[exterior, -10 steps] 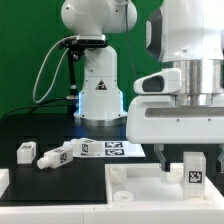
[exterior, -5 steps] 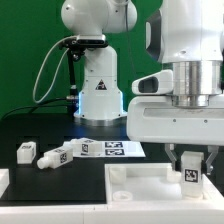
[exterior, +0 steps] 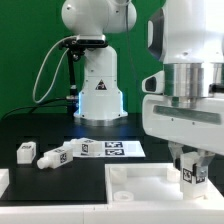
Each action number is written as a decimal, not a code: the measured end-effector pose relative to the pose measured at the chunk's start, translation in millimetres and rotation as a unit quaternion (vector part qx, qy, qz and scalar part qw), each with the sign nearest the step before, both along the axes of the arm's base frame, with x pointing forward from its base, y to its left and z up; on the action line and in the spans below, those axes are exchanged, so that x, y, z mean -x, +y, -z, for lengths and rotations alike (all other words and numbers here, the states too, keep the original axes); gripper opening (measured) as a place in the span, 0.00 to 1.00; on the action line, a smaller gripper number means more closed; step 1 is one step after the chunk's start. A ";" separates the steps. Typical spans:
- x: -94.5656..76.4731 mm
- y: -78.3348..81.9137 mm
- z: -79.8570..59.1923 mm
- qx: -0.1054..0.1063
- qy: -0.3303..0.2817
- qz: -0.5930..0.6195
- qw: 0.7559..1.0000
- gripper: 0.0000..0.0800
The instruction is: Assemble one leg
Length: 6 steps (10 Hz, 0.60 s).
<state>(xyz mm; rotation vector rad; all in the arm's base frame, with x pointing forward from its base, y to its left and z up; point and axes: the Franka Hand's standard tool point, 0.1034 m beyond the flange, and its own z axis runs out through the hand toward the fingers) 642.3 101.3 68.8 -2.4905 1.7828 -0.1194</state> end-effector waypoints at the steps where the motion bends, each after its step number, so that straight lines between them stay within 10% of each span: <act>1: 1.5 -0.8 0.6 -0.025 0.004 0.103 0.994 0.36; 6: 3.3 0.5 1.8 -0.042 0.010 0.217 0.975 0.37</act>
Offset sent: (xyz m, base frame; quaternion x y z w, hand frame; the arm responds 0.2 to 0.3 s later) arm 0.0000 0.0000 0.0000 0.0000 0.0000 0.1938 0.9810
